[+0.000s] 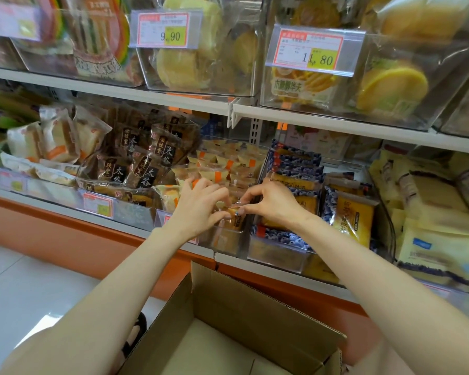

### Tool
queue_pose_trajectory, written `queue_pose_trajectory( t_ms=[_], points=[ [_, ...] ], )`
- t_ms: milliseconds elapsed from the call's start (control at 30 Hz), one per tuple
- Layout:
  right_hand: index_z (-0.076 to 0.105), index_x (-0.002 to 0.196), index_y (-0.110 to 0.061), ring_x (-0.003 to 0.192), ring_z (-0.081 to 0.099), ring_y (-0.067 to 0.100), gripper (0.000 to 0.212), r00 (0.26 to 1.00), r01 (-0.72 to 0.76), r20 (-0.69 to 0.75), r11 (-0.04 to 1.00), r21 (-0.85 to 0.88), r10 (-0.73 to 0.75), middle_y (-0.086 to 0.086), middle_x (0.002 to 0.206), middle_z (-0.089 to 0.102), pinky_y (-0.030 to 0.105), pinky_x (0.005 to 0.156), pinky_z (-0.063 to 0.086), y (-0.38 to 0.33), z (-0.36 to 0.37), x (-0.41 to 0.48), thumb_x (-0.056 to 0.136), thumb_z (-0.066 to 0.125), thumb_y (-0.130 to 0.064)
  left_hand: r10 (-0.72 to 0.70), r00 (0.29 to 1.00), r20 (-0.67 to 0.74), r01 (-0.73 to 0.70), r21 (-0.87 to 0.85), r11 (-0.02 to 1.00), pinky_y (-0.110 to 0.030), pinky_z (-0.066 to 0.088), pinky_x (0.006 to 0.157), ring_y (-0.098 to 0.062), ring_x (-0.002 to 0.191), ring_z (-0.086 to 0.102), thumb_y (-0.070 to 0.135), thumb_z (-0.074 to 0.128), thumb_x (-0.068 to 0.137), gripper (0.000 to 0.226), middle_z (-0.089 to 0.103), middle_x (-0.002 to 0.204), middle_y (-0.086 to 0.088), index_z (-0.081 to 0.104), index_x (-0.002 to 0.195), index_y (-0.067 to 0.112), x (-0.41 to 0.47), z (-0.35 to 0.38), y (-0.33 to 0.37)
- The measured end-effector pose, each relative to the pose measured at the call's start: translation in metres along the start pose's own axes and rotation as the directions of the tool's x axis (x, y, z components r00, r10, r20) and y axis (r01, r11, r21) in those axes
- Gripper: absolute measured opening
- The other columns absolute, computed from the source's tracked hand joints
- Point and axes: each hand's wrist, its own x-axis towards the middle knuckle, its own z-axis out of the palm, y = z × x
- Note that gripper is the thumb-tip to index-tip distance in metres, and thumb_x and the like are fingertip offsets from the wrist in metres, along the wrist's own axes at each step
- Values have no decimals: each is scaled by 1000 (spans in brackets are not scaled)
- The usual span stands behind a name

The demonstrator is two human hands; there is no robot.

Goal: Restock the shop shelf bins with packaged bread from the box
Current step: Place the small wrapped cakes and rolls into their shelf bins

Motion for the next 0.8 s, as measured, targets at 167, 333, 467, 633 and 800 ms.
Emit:
queue_pose_trajectory(
  t_ms=[167,333,467,633,800],
  points=[
    [72,89,-26,84,57,-6,8,984,-44,-143,915,401,110,-16,89,66,15,77,43,10,-17,5,81,73,-25,-157,986,-60,138,-246,959,-38,24,100,-10,108,47,46,64,74,37,62,107,11,63,101,21,5,-17,-3],
    [71,93,-24,91,60,0,9,961,-45,-230,905,422,155,-14,92,67,28,92,48,19,-21,11,84,70,-21,-253,967,-36,247,-129,961,-41,26,98,-19,114,46,40,67,80,29,61,113,6,64,103,22,7,-25,-21],
    [71,95,-31,94,56,-2,17,993,18,-114,946,324,20,-14,102,66,25,87,42,3,-17,13,79,72,-36,-223,969,108,227,-27,973,-40,24,97,-18,118,41,46,67,77,29,57,117,8,67,99,27,5,-29,-29],
    [73,92,-29,93,48,9,23,981,166,-74,972,-169,-180,-11,97,61,28,73,38,-10,3,11,75,74,-44,-151,981,125,155,-18,988,-39,25,94,-19,116,42,41,70,76,24,57,114,6,72,93,24,0,-29,-30],
    [72,84,-28,95,39,10,20,990,102,-74,970,-220,-121,-11,97,57,27,76,27,-6,3,15,75,74,-45,-229,973,38,228,34,973,-36,23,91,-21,111,46,30,68,81,13,62,107,5,73,88,20,-7,-30,-39]
  ],
)
